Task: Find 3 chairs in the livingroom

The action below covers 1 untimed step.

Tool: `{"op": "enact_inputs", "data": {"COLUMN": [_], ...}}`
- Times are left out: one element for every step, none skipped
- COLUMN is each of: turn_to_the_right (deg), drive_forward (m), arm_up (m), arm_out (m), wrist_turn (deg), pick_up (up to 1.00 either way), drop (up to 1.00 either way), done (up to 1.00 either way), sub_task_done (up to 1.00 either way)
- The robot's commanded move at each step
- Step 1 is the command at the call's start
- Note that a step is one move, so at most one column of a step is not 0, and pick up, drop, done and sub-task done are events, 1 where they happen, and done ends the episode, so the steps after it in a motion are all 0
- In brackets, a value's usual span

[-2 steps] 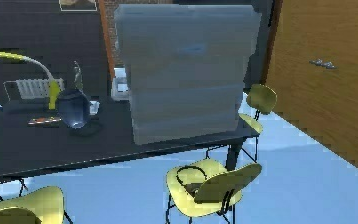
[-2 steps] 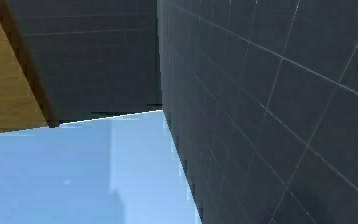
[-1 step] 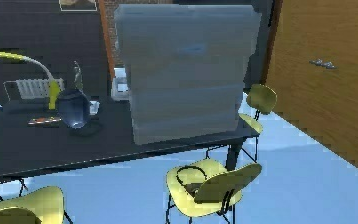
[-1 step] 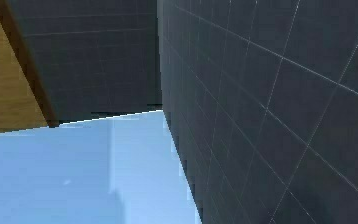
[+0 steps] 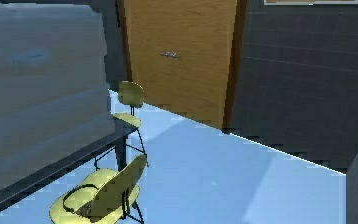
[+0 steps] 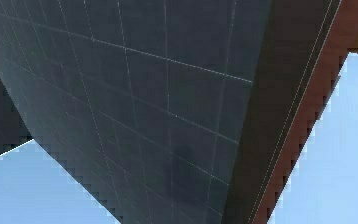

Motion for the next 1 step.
{"op": "enact_inputs", "data": {"turn_to_the_right": [3.0], "drive_forward": [0.00], "arm_up": [0.00], "arm_out": [0.00], "wrist_turn": [0.0], "pick_up": [0.00], "drop": [0.00], "done": [0.00], "sub_task_done": [0.00]}}
